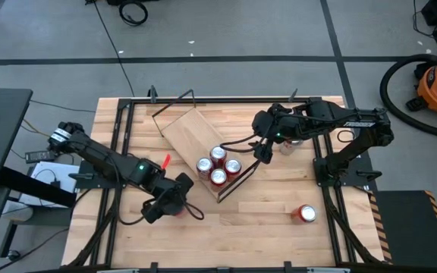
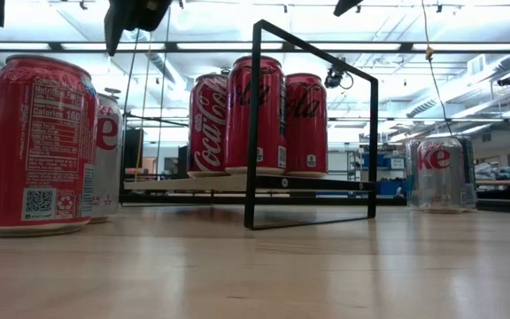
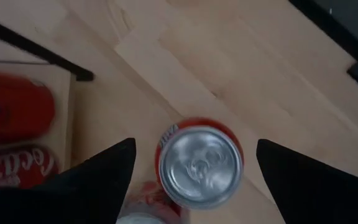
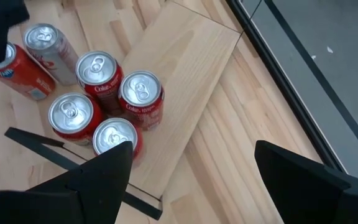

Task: Place canned beverage on shelf
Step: Put the left orange soda can on the shelf

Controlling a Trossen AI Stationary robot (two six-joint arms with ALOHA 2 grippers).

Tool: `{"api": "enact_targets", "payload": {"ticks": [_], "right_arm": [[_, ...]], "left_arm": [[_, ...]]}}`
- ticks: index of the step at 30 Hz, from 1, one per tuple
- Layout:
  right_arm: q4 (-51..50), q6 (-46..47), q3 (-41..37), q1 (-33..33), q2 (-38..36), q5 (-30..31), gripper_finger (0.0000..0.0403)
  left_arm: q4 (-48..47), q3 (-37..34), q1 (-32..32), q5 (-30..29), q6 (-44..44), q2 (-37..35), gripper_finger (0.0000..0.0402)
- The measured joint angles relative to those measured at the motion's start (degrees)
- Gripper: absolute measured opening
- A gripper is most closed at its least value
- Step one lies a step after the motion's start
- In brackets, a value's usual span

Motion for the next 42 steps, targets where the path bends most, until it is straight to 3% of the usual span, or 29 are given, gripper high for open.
{"api": "enact_targets", "payload": {"ticks": [34,42], "right_arm": [[-0.17,1.07,0.02,0.02,0.07,0.00,0.0348],[-0.09,1.27,0.02,0.01,0.07,0.00,0.0348]], "left_arm": [[-0.76,-0.07,0.01,1.12,2.01,2.19,0.0346],[0.87,0.08,-0.40,-0.47,8.46,3.80,0.0346]]}}
